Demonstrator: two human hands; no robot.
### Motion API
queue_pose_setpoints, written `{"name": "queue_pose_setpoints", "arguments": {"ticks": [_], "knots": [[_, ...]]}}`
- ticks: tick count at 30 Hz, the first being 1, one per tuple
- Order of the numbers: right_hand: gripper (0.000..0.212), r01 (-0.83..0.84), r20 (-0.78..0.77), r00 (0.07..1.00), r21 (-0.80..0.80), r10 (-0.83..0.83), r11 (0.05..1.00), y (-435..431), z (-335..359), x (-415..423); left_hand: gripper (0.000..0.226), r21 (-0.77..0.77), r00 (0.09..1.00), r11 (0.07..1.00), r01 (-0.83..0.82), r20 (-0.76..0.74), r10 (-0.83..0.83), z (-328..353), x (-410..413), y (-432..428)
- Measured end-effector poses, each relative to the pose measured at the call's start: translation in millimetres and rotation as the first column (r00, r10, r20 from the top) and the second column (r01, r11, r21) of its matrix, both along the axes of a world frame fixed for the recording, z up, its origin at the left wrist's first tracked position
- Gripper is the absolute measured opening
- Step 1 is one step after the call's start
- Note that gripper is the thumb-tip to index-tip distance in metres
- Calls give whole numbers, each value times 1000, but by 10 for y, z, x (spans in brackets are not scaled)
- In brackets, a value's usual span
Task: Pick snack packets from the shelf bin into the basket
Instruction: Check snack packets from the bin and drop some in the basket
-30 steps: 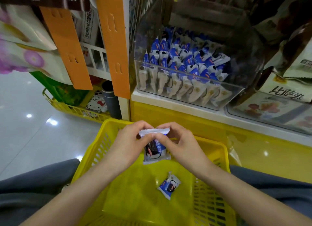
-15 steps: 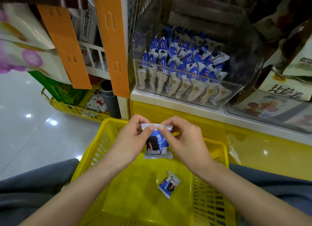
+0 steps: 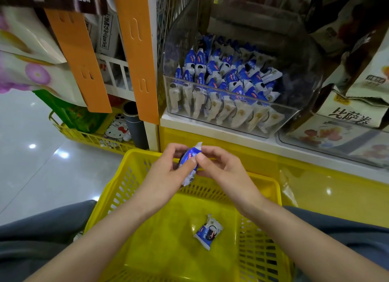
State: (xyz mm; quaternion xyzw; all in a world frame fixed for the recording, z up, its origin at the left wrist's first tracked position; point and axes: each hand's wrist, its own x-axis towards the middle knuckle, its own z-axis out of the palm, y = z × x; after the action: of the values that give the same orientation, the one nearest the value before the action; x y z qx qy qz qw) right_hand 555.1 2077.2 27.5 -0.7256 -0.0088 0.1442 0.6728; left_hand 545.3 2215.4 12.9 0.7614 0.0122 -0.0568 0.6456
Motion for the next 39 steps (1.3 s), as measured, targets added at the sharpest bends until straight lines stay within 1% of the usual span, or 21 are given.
{"name": "queue_pose_setpoints", "arguments": {"ticks": [2,4,6,9,11,14,16,18,21,24,26,27,28,30,31,33,35,39], "knots": [[20,-20,78,997,-91,28,996,1,13,-3,12,-84,999,996,-28,-43,25,7,5,-10],[22,-19,120,992,-161,39,987,3,12,-11,11,-138,995,988,-62,-85,51,8,-1,-25],[24,10,109,994,-199,12,980,21,-5,-24,12,-156,991,984,-84,-114,67,-7,-11,-47],[34,62,46,998,-209,-53,976,63,-22,-44,12,-208,983,969,-131,-152,100,-5,-26,-97],[39,83,-3,996,-186,-86,979,69,-25,-41,14,-259,973,949,-179,-191,131,2,-19,-116],[41,63,-70,995,-154,-75,986,64,-2,-22,20,-305,957,928,-216,-253,139,20,8,-114],[42,73,-98,991,-136,-87,988,52,9,-11,20,-331,955,924,-194,-278,101,22,15,-114],[41,85,-160,982,-106,-101,991,28,10,-9,18,-302,961,944,-132,-274,47,24,17,-115],[31,17,-284,959,3,-15,1000,3,21,-22,15,-283,963,953,-108,-267,30,40,46,-89],[28,-36,-317,947,72,57,997,-6,41,-14,16,-289,964,948,-131,-262,53,63,83,-45],[18,-43,-322,943,125,82,991,-15,65,2,18,-251,962,953,-172,-251,107,62,101,-33],[16,-37,-323,943,141,81,989,-18,71,10,19,-212,966,960,-181,-222,133,60,106,-36],[17,-23,-317,946,144,68,989,-24,71,18,22,-150,974,972,-179,-165,154,59,107,-44],[21,30,-288,958,132,10,991,-28,68,29,34,30,987,987,-160,4,160,50,93,-56],[23,61,-276,961,124,-24,990,-25,64,34,38,118,987,982,-148,87,138,51,78,-58],[29,115,-268,960,111,-82,987,-27,42,42,38,244,976,965,-101,212,48,54,37,-56],[33,140,-254,961,104,-110,985,-29,21,37,33,310,962,948,-75,273,-14,53,2,-48],[31,147,-219,968,96,-124,984,-17,12,14,25,369,944,925,-91,329,-38,57,0,-13]]}}
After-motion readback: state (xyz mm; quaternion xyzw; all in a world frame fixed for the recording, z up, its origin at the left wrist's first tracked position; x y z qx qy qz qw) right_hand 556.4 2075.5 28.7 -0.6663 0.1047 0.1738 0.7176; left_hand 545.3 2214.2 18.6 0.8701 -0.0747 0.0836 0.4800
